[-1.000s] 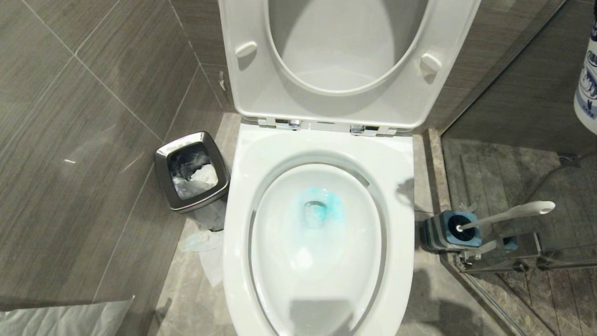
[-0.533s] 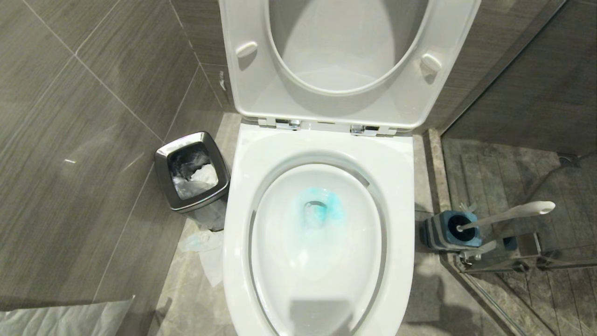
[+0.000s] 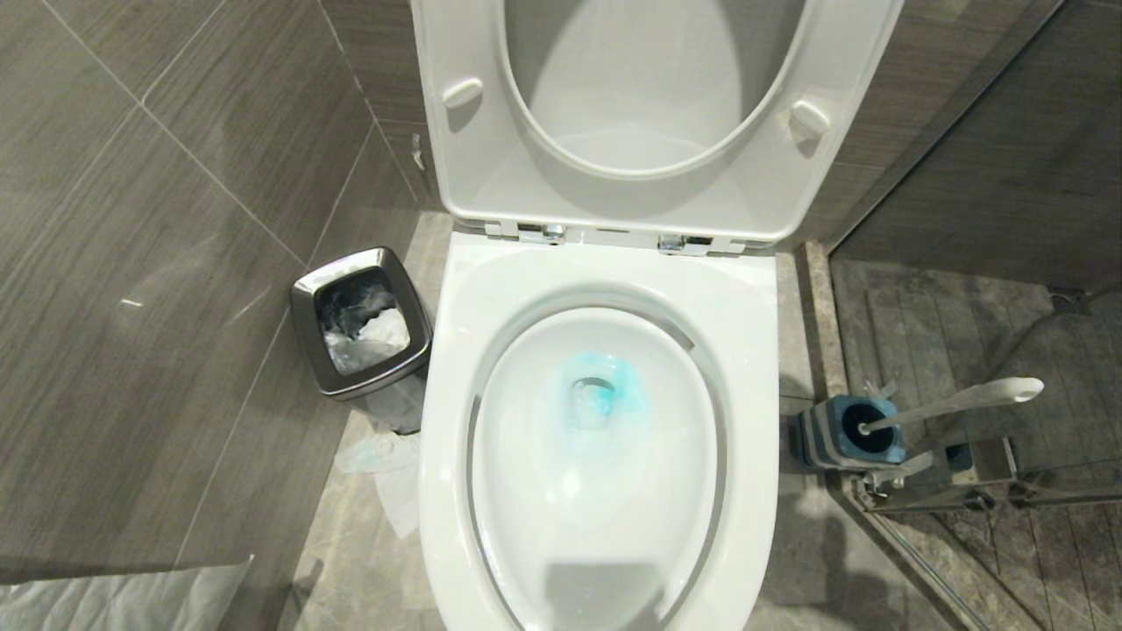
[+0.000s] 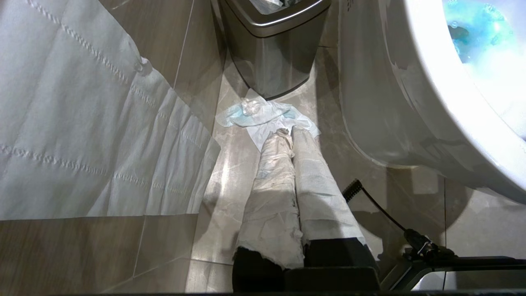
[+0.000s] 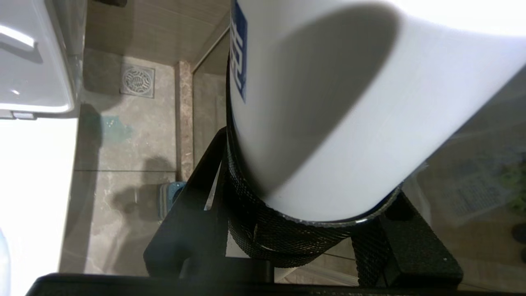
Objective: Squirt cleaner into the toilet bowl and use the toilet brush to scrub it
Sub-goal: Place the cleaning agent on the floor
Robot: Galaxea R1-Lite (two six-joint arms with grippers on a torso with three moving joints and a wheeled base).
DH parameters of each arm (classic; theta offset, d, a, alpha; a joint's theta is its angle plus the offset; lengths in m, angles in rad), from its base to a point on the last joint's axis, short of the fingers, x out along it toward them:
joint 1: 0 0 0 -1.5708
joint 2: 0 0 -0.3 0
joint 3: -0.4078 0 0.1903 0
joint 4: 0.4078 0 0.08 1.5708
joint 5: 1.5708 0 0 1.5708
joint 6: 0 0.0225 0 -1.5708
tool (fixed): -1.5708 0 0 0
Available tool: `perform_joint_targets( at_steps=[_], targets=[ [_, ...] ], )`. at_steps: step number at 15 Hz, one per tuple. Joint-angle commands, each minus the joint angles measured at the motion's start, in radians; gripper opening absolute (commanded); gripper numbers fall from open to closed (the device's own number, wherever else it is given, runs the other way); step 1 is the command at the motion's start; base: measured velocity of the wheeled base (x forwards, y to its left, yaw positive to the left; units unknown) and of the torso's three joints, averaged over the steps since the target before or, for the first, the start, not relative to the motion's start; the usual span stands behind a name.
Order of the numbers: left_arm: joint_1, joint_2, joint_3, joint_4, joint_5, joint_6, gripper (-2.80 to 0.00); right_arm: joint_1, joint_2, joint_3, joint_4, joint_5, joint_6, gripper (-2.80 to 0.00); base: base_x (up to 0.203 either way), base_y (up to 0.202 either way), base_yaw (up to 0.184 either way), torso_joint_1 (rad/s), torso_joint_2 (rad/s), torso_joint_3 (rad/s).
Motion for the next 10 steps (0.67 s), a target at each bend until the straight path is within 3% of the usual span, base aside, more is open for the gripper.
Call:
perform_joint_targets(
  at_steps=[1,6,10],
  targets=[
    [0.0,0.0,0.0,0.0,0.0,0.0,-2.8,0.0,0.004,0.011,0.009,-0.009,-0.012,-2.8,0.0,0.0,0.0,0.0,0.0,0.0],
    [0.0,0.0,0.0,0.0,0.0,0.0,-2.8,-0.015,-0.024,0.056,0.076,-0.009,-0.014,-2.8,0.0,0.0,0.0,0.0,0.0,0.0],
    [0.0,0.0,0.0,0.0,0.0,0.0,-2.8,-0.177,-0.106,0.092,0.351,0.017,-0.013,-2.8,0.0,0.0,0.0,0.0,0.0,0.0]
  ],
)
